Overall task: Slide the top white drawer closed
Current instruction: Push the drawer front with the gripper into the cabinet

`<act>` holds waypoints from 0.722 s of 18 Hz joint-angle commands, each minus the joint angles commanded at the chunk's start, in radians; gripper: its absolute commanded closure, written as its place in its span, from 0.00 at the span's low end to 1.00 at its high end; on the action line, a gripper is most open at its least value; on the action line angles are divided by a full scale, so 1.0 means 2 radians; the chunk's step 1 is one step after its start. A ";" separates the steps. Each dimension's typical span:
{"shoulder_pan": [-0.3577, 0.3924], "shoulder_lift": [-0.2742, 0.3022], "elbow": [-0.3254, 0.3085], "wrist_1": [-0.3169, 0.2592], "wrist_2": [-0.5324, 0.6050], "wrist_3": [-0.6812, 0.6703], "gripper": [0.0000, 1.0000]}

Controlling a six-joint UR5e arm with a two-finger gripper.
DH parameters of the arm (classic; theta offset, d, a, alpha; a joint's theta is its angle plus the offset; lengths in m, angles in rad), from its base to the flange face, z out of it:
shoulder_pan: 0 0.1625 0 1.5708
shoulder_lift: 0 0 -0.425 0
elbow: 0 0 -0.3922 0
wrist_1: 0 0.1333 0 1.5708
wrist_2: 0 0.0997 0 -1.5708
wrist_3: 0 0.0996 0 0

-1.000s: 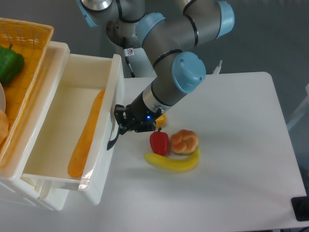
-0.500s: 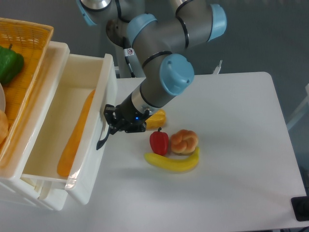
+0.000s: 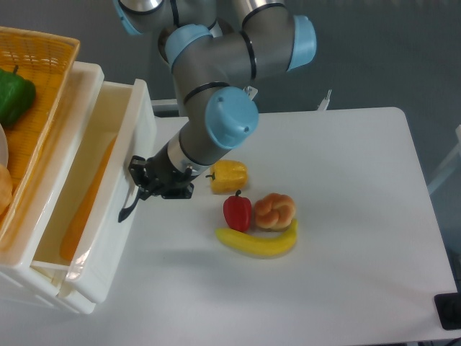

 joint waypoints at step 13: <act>-0.029 -0.005 0.001 0.004 -0.007 -0.009 1.00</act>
